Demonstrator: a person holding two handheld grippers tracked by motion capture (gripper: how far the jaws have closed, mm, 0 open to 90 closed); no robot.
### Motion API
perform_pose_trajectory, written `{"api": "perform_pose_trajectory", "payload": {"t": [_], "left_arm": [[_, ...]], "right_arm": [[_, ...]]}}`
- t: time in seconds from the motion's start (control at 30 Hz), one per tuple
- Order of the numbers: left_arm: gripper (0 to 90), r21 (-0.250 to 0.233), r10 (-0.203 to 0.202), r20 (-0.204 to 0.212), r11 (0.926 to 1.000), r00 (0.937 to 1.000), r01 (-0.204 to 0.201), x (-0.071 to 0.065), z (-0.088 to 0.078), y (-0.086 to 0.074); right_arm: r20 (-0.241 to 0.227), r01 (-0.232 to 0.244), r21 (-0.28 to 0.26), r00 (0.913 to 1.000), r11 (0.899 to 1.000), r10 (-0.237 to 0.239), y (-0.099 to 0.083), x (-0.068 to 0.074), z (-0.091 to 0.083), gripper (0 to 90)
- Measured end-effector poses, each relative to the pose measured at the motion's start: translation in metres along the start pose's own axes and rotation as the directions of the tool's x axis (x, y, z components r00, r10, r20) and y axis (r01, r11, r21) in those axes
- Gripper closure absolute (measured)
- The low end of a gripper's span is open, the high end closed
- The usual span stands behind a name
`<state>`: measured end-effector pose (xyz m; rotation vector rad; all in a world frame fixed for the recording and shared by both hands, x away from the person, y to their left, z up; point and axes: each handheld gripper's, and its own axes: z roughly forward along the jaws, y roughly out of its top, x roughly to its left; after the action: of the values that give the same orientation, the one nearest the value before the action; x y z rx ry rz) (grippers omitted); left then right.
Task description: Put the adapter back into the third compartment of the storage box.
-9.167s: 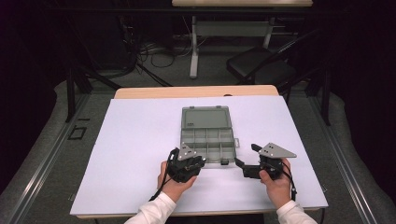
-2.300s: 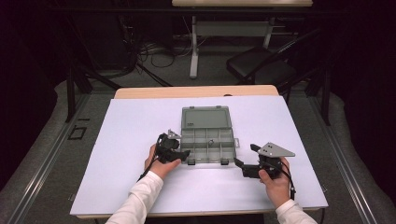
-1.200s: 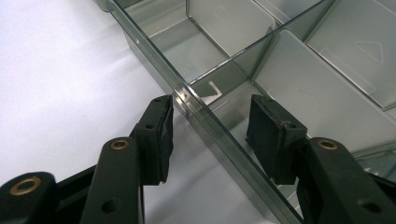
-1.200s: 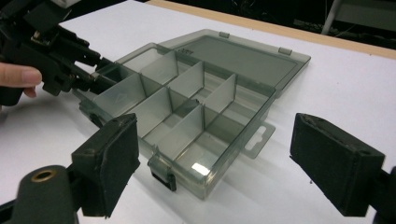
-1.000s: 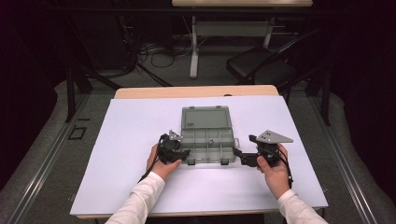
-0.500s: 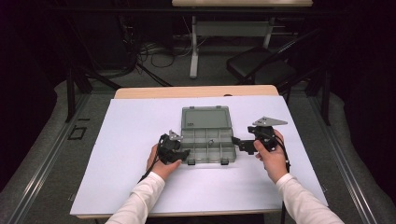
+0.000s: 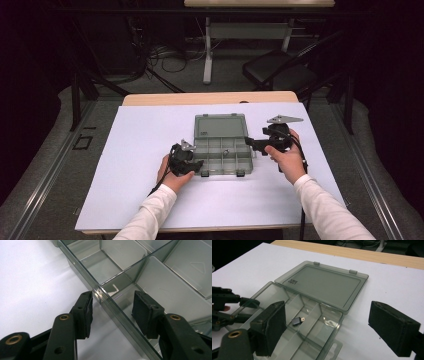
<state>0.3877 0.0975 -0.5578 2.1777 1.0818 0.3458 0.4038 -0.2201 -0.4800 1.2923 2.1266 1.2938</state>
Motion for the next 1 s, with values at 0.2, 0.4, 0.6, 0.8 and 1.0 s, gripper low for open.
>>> {"api": "perform_pose_trajectory", "payload": {"t": [0.2,0.4,0.6,0.8,1.0], "left_arm": [[50.5,0.005,0.003,0.003,1.0000,1.0000,-0.003,0.000,0.000,0.000],[50.5,0.000,-0.001,0.000,1.0000,1.0000,0.001,0.000,0.000,0.000],[50.5,-0.003,0.000,-0.003,1.0000,1.0000,0.000,-0.001,0.000,0.000],[50.5,-0.006,-0.002,-0.002,1.0000,1.0000,0.002,0.000,0.000,0.000],[50.5,-0.006,-0.001,-0.001,1.0000,1.0000,0.001,0.000,0.000,0.000]], "right_arm": [[0.029,-0.022,-0.003,0.9993,1.000,0.022,0.011,-0.003,0.009,14.5],[0.054,-0.003,0.037,0.9985,0.999,0.001,0.021,-0.005,0.023,14.5],[0.073,-0.001,0.064,0.9973,0.998,-0.004,0.038,-0.007,0.038,15.4],[0.043,0.001,0.081,0.9991,0.997,-0.004,0.054,-0.006,0.052,16.4],[0.064,-0.014,0.107,0.9979,0.994,0.007,0.060,-0.007,0.068,18.8]]}}
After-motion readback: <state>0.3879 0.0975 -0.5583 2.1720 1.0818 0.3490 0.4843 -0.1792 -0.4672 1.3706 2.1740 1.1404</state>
